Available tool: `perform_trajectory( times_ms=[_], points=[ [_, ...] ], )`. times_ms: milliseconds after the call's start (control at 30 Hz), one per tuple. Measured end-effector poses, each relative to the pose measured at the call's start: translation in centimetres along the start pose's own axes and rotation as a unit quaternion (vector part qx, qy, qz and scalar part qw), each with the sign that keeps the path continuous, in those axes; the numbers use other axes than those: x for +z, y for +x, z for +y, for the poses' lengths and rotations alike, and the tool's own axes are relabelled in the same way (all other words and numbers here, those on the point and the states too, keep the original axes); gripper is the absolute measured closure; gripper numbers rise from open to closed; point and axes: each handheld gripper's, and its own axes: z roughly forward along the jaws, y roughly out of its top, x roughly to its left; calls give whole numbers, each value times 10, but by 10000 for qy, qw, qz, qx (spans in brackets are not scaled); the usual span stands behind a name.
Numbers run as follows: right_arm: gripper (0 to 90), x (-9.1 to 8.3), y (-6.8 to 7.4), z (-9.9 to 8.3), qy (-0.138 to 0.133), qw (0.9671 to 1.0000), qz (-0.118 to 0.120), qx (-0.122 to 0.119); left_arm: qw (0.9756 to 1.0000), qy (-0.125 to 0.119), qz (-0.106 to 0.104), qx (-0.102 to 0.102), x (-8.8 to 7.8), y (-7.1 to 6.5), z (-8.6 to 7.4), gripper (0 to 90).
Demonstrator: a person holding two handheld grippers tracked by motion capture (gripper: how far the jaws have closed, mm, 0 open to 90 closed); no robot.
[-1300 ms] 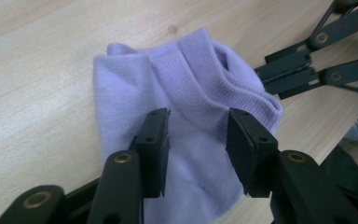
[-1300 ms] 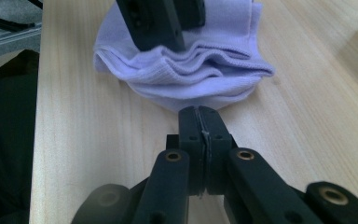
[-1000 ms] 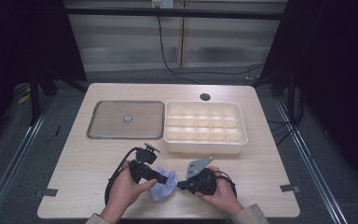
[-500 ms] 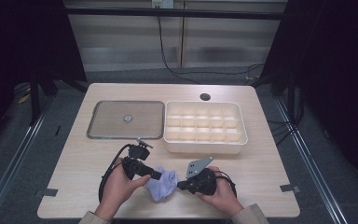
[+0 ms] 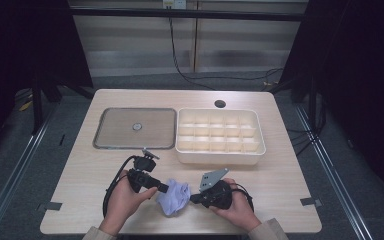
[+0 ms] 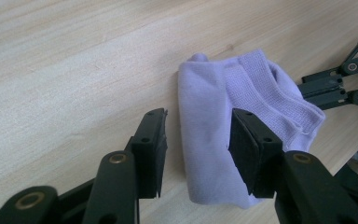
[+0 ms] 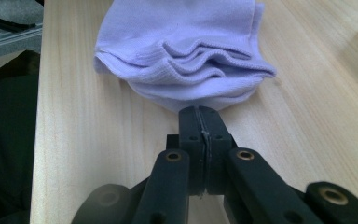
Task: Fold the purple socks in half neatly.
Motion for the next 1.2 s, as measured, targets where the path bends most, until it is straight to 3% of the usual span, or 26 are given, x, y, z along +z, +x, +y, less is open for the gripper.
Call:
perform_trajectory(
  times_ms=[500,1200],
  points=[
    [888,0,0,0,6,10000,-17,-33,9998,123,-61,-148,5,2,-3,660],
    [888,0,0,1,12,10000,-29,-46,9993,257,-218,-147,7,-4,1,804]
  ],
)
